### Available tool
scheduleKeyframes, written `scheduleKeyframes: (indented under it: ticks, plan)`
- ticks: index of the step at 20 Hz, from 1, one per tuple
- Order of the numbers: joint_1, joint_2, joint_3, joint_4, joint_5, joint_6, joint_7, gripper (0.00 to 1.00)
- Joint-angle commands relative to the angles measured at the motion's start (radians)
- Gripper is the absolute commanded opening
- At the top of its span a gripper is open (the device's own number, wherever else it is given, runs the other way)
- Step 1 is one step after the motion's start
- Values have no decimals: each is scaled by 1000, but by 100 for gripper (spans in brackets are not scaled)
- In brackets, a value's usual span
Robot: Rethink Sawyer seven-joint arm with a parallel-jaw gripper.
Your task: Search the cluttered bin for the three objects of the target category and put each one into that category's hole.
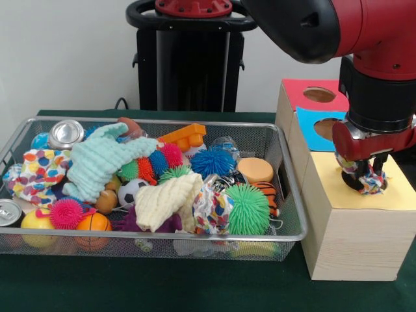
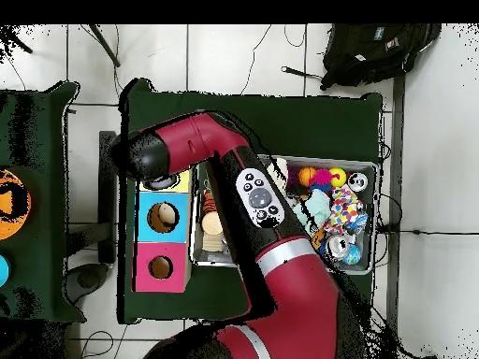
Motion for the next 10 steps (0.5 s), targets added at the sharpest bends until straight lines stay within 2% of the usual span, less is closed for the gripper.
scheduleKeyframes:
  ticks: [1,10]
  plan:
    - [3,34,-33,-35,-74,-80,-88,0]
    - [-3,59,-37,-40,-90,-99,-76,0]
